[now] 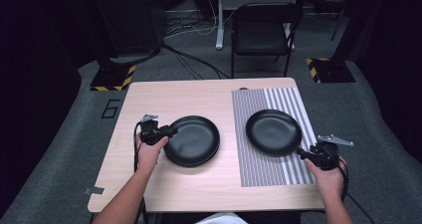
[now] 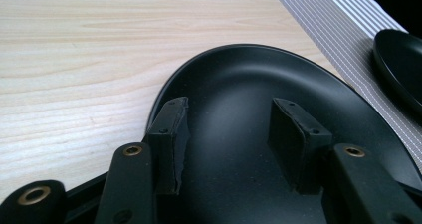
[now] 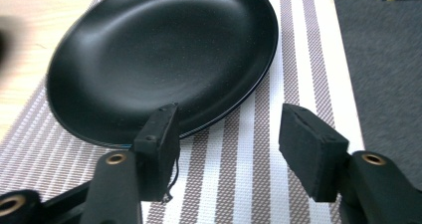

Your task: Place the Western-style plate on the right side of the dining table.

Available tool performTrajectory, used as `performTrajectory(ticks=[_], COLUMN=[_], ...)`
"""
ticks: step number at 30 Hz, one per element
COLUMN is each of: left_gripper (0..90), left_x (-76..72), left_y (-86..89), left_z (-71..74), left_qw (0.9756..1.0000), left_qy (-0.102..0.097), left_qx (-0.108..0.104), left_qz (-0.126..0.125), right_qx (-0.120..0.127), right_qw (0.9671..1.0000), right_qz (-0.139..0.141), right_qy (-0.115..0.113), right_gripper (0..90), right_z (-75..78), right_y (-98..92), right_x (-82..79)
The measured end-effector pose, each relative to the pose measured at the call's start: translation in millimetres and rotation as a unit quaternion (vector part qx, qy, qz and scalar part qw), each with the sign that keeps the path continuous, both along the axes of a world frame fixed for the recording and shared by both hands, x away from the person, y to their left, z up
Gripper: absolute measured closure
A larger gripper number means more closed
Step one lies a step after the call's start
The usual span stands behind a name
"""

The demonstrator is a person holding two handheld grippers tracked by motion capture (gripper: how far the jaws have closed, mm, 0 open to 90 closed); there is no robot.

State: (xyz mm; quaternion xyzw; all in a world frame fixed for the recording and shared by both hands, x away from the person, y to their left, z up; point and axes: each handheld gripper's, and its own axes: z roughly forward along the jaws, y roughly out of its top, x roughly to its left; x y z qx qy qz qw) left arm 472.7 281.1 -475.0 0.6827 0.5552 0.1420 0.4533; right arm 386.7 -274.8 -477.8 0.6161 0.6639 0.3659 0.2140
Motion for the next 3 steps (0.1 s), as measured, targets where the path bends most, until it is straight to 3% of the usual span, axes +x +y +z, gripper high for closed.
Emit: performTrajectory(ticks=[3], left_gripper=[48.3], left_x=[0.2], left_y=[7.5], left_z=[0.6], left_qw=[0.9999], left_qy=[-0.01], left_qx=[0.0], left_qz=[0.011], right_qx=[-0.019], right_qw=[0.9998], right_qz=[0.006], right_qy=[-0.004], right_gripper=[37.8], right_z=[-2.5], right_y=[0.8], right_x=[0.3])
